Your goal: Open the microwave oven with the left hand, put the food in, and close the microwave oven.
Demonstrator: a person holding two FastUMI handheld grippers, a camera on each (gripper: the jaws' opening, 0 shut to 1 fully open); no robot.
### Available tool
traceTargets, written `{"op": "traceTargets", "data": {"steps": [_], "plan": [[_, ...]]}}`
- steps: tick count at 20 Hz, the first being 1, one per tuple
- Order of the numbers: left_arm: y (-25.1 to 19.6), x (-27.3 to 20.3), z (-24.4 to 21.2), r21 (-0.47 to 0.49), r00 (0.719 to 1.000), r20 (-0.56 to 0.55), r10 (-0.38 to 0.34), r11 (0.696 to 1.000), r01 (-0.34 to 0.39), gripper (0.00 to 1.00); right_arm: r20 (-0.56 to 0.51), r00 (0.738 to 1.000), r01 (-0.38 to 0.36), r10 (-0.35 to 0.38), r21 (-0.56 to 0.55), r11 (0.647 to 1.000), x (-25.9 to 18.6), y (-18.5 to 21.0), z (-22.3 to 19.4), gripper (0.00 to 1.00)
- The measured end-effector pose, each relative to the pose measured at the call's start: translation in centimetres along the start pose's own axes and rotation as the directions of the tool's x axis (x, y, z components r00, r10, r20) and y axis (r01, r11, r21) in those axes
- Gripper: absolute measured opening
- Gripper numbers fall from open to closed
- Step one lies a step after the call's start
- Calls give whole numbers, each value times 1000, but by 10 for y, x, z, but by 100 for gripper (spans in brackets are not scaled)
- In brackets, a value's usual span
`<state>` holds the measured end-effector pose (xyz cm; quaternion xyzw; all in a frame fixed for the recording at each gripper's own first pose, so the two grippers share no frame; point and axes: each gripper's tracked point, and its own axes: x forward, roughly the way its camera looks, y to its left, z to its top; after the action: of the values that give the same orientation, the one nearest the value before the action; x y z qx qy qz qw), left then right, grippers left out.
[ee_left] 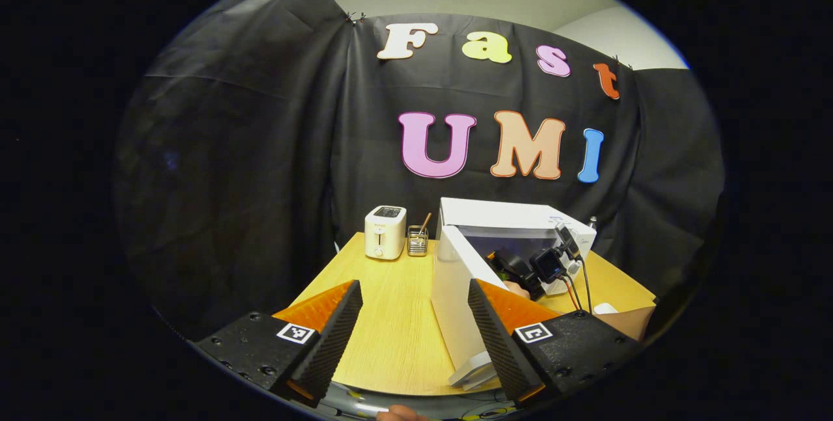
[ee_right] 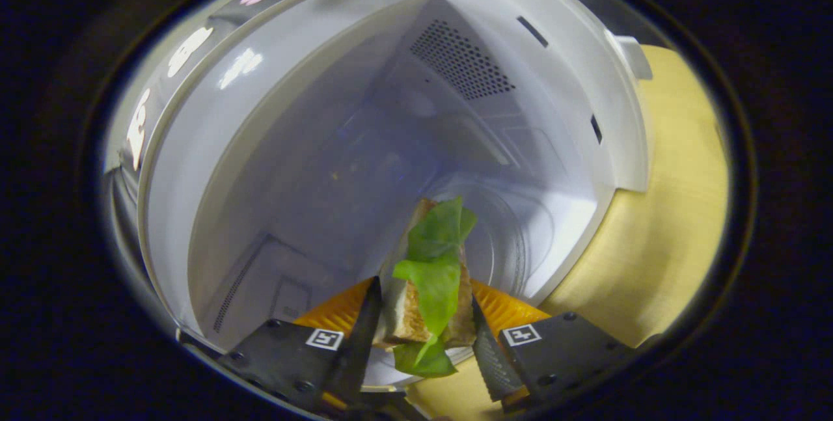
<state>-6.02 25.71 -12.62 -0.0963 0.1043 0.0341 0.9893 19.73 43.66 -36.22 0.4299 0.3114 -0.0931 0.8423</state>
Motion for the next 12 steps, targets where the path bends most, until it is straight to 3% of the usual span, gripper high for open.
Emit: {"op": "traceTargets", "data": {"steps": [1,3,7,12], "plan": [[-1,0,1,-2,1000,2,-2,1000,2,96,8,1000,10,-10,-76,997,0,0,0,78],[0,1,0,-4,1000,-1,-2,1000,2,96,49,998,43,-33,-238,970,1,-3,5,91],[2,-4,1,7,1000,8,2,1000,-2,96,103,995,51,-7,-434,900,-4,4,14,96],[12,-10,-3,-5,1000,1,20,1000,-20,96,102,995,37,17,-500,865,-3,8,21,96]]}}
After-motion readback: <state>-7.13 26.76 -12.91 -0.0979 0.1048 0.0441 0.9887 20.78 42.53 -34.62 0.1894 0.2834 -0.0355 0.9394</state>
